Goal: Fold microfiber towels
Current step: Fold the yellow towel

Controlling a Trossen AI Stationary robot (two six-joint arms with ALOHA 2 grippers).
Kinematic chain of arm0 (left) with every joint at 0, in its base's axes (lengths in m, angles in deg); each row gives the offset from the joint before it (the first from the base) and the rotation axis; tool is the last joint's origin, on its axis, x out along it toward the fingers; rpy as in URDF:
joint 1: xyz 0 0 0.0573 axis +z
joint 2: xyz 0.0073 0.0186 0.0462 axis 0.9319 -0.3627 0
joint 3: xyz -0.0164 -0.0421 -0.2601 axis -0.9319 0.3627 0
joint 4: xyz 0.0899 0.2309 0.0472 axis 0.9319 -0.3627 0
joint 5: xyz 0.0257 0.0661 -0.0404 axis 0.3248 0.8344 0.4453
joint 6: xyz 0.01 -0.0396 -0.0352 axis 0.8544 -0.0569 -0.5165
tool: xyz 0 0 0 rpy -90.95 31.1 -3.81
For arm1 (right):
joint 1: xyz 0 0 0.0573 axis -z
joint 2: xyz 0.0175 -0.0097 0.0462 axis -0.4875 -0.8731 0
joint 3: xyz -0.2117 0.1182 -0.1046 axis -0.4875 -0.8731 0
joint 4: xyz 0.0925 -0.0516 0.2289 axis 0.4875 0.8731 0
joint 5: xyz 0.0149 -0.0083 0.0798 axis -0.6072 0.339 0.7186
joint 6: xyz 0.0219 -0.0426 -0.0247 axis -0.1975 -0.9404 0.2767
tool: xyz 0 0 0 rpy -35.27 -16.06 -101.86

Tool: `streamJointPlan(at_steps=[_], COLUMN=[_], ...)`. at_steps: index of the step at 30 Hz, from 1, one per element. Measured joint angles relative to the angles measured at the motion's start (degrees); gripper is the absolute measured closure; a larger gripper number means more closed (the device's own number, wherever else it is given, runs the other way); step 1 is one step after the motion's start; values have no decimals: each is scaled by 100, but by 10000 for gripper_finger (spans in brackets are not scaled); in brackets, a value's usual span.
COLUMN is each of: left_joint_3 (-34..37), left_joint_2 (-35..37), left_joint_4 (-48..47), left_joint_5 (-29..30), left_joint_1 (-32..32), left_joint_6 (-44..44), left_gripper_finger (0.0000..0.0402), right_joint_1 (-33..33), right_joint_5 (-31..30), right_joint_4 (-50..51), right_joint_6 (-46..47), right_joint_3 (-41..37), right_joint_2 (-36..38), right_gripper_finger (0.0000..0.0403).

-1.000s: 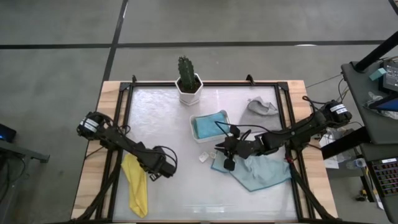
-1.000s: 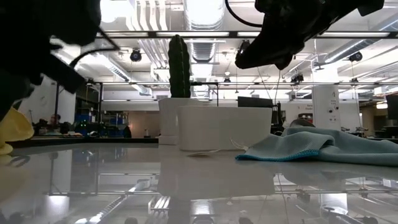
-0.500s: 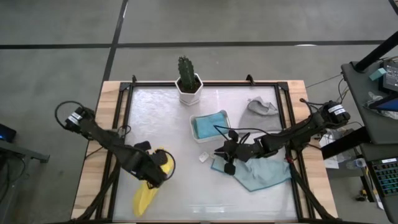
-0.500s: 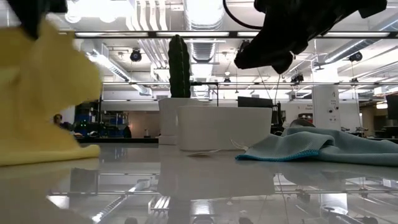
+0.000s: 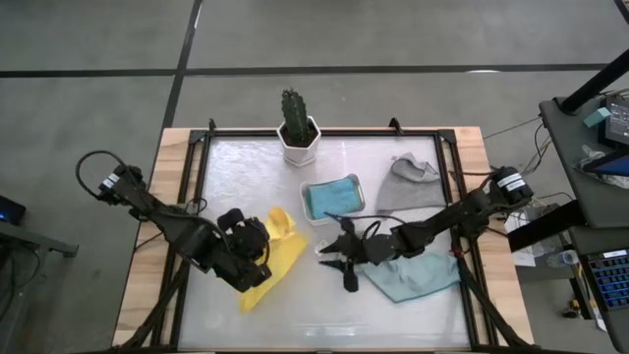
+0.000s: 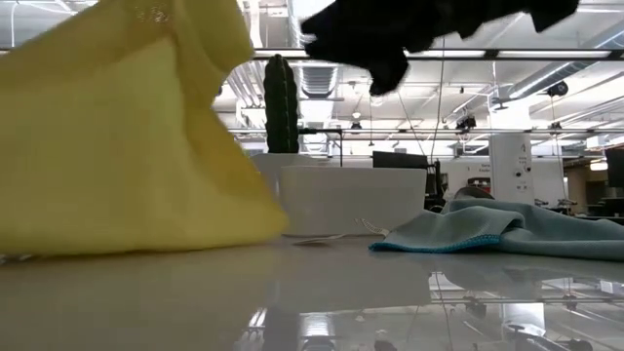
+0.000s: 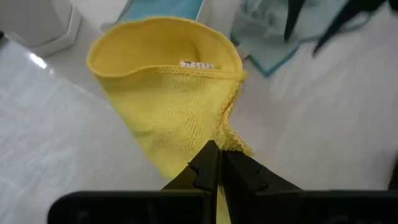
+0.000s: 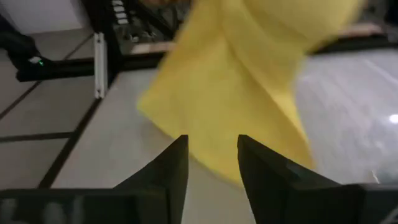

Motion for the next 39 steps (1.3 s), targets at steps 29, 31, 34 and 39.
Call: streamJointPlan(at_steps=[29,31,34,39], left_joint_3=[273,297,297,297], left_joint_2=[-35,-35,-35,-22], left_joint_4=[1341,1316,1294,1132], left_joint_5=[576,570,567,556], left_joint_1=[0,0,-31,-81], left_joint_6=[1071,1071,1089,1104], left_gripper_finger=[402,402,402,401], right_joint_1=[134,98,23,-135], right_joint_5=[-1868,-1869,-1867,-1876], right_joint_4=[342,488,869,1642], right_joint_6=[-2001,-2003,-1950,-1677], right_joint_3=[2414,2414,2412,2412], right_joint_2=[-1435,-1408,-1247,-891], right_gripper_finger=[329,368,388,394])
